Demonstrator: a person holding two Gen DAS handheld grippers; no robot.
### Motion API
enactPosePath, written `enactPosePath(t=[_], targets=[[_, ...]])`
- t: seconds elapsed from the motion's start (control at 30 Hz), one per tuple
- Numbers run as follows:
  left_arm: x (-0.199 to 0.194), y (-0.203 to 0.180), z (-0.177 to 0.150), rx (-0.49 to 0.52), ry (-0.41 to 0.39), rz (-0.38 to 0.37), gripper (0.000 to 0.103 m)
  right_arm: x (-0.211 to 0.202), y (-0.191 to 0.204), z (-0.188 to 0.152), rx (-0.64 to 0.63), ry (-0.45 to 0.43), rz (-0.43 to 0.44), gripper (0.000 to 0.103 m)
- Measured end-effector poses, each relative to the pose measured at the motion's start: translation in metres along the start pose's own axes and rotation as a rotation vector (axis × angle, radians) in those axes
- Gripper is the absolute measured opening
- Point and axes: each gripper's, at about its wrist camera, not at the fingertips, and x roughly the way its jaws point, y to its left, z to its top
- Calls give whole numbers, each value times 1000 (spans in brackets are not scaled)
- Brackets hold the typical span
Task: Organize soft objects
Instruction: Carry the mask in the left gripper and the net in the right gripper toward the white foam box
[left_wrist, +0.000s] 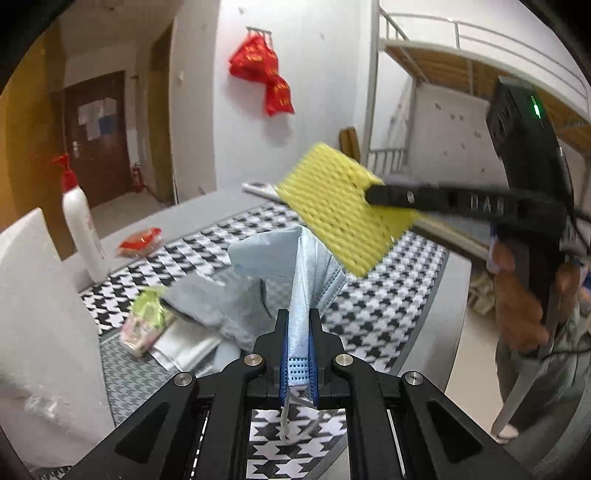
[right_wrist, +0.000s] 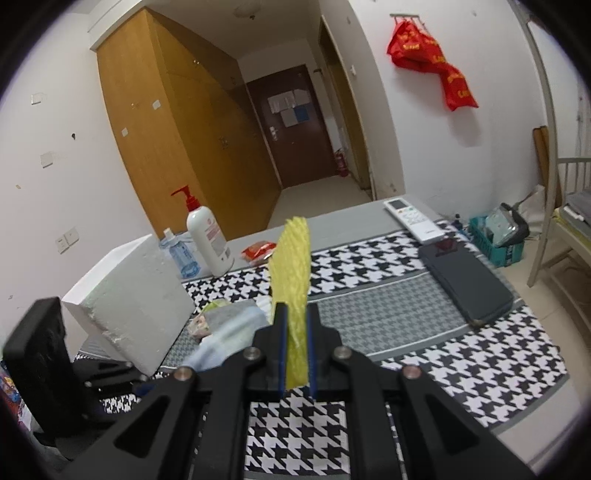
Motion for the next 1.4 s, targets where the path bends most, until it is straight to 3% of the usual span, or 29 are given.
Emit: enactPosePath(t=[0.33, 0.7, 1.4], targets=[[-21, -6, 22, -20, -93, 63, 9, -13, 20, -2, -61, -46, -75, 12], [-41, -8, 30, -13, -141, 95, 9, -29, 29, 5, -91, -97, -77, 12], [-93, 18, 42, -54, -221, 205, 9, -38, 59, 15, -92, -136, -6, 12]])
